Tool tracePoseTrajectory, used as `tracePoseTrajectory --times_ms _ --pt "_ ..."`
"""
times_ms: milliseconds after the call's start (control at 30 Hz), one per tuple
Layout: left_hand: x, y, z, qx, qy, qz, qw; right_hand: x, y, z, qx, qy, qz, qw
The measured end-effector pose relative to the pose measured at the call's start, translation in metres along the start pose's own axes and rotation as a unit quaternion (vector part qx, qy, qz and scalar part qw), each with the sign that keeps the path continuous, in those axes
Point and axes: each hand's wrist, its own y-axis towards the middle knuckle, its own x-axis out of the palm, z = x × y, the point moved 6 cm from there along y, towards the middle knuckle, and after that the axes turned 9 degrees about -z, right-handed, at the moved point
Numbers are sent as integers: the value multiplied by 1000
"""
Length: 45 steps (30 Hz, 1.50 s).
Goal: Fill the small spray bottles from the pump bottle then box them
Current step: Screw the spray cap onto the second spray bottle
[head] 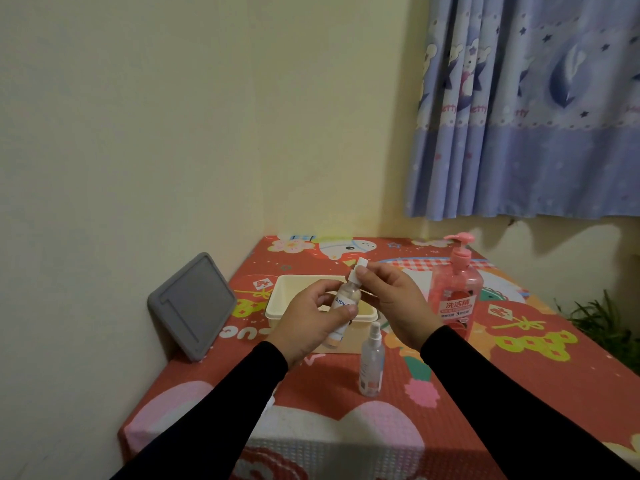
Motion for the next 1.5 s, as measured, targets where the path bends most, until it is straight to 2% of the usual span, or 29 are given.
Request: tracePoseTrajectory --times_ms 167,467,733,900,1267,1500 --pt "3 -1 3 8 -2 8 1000 -1 0 3 -3 8 49 999" --pt "7 0 3 3 -39 -13 999 3 2 8 9 89 34 995" --pt "8 -1 7 21 -18 23 999 11 4 6 -15 91 57 994" --pt "9 -1 6 18 -31 18 999 13 6 9 8 135 53 989" --pt "5 -1 3 11 -33 16 999 6 2 5 1 104 21 994" --pt "4 1 -2 26 11 53 998 4 -3 9 -7 62 49 997"
